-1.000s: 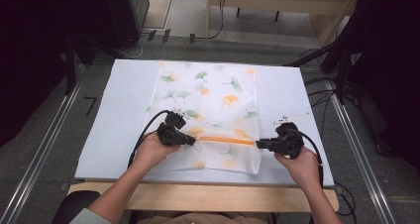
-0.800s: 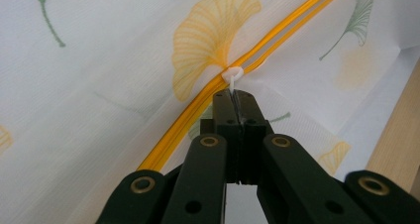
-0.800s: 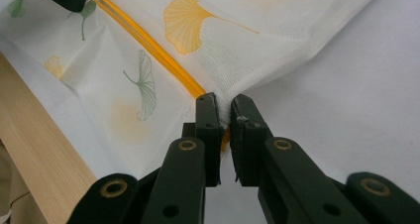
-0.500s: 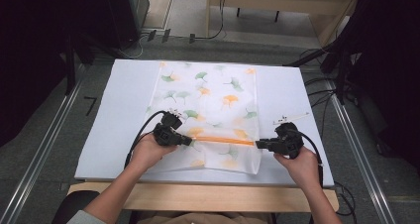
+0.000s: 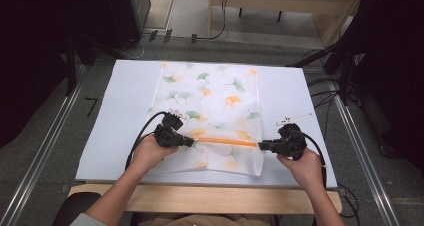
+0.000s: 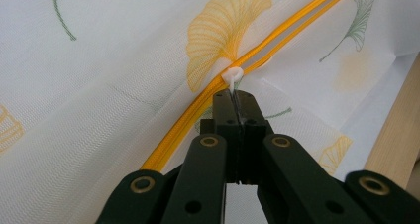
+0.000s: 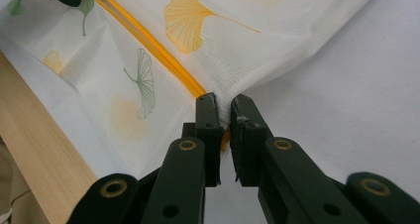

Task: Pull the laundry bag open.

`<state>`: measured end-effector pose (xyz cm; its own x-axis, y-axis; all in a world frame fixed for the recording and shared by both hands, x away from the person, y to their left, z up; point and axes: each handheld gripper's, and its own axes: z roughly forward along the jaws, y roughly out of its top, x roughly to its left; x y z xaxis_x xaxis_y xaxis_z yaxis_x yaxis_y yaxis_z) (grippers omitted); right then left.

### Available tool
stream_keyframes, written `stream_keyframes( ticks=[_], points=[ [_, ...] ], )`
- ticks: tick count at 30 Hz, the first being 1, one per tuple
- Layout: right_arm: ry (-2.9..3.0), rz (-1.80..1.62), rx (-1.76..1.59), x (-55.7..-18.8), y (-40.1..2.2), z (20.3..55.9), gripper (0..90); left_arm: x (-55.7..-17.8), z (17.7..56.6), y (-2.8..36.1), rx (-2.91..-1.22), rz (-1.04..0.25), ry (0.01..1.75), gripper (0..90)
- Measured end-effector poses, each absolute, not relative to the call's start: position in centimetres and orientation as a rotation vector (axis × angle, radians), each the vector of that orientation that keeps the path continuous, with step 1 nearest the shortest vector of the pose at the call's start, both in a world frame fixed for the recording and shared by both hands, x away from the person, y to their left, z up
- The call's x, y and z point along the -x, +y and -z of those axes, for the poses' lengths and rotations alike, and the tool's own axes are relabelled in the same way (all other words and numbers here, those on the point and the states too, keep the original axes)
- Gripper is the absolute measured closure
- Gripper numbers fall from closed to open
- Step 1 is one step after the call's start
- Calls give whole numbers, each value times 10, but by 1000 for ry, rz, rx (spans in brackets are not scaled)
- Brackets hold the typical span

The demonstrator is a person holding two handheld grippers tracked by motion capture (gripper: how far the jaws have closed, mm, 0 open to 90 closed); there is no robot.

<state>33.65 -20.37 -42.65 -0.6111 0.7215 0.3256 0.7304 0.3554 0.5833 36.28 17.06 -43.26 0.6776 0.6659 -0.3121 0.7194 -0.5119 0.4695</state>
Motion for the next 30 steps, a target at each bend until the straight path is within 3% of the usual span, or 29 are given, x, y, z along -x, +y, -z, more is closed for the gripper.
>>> stream_keyframes(
  ticks=[30],
  points=[
    [-2586,1057,1362,-343,-201,429,853,-359,434,213,-2280,135,1184,900]
  ],
)
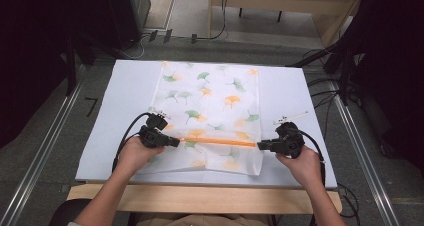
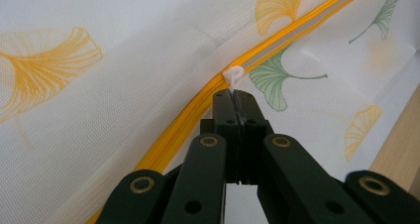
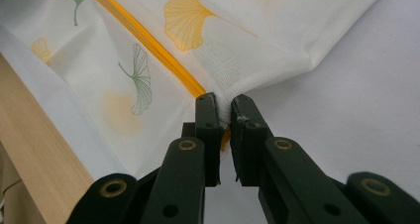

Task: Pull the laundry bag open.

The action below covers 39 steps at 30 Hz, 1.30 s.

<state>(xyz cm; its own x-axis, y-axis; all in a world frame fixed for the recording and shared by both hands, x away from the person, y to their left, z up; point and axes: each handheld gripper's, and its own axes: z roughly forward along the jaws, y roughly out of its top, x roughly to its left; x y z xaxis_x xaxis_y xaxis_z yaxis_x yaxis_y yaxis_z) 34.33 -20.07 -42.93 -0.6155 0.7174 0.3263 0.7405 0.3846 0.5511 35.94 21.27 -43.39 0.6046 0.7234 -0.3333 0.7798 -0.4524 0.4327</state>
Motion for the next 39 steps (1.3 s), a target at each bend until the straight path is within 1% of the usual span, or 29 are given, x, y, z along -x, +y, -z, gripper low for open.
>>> stream_keyframes(
  ticks=[13,17,31,35,39],
  points=[
    [-2594,1055,1361,-345,-200,429,853,-357,434,214,-2251,132,1189,900],
    [-2595,1055,1365,-345,-200,430,853,-358,433,215,-2233,157,1187,900],
    [-2590,1058,1364,-346,-202,430,853,-358,433,214,-2237,153,1183,900],
    [-2588,1060,1362,-347,-202,430,853,-358,433,217,-2261,148,1179,900],
    [-2590,1062,1360,-348,-203,430,853,-358,433,222,-2251,148,1196,900]
  ],
)
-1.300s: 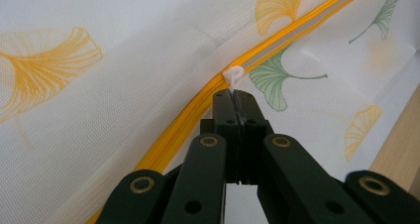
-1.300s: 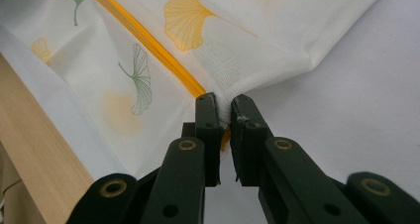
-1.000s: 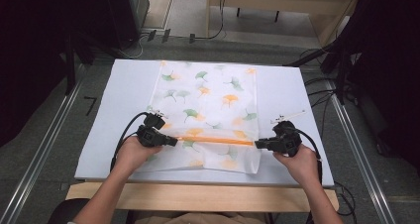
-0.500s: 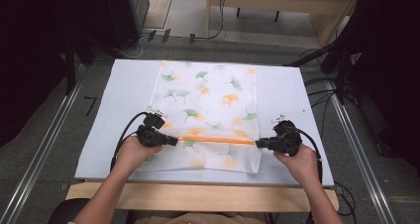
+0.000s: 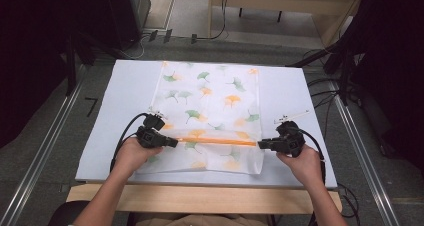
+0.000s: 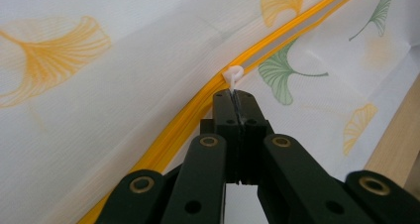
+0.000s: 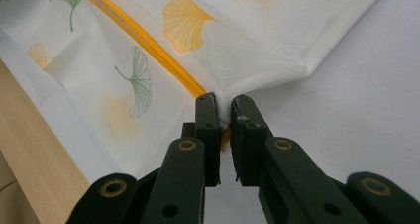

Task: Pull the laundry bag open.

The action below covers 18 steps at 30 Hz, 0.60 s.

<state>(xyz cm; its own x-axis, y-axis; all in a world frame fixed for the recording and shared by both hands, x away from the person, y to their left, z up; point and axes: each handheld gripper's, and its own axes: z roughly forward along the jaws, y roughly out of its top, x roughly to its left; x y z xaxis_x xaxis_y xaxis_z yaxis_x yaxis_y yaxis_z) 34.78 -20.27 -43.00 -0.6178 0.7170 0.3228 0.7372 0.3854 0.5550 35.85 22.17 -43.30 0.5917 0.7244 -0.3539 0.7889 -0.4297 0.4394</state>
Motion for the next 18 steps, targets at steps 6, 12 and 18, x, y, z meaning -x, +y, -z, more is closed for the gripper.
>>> stream_keyframes(
  ticks=[6,12,18],
  points=[
    [-2594,1053,1357,-350,-201,430,853,-357,432,234,-2226,157,1231,900],
    [-2600,1048,1345,-352,-199,430,853,-355,431,243,-2237,147,1259,900],
    [-2601,1044,1342,-354,-198,430,853,-354,431,246,-2220,153,1266,900]
  ],
)
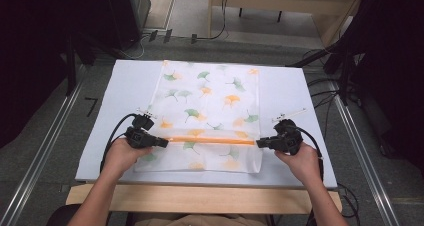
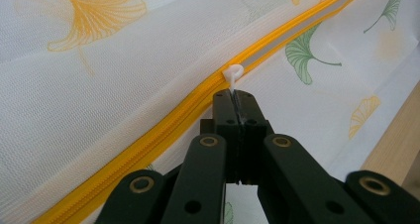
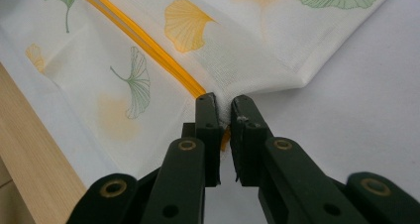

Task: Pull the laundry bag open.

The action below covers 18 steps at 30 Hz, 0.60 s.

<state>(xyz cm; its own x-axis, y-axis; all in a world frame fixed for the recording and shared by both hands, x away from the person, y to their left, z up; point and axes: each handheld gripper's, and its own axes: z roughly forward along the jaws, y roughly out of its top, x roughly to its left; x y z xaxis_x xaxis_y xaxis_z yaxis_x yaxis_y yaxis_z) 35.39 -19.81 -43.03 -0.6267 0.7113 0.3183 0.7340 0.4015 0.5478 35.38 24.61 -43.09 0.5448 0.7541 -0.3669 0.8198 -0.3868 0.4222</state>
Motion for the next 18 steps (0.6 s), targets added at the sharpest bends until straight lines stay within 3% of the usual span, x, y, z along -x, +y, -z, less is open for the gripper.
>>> stream_keyframes(
  ticks=[18],
  points=[
    [-2601,1036,1344,-354,-197,430,853,-350,428,255,-2232,132,1270,900]
  ],
)
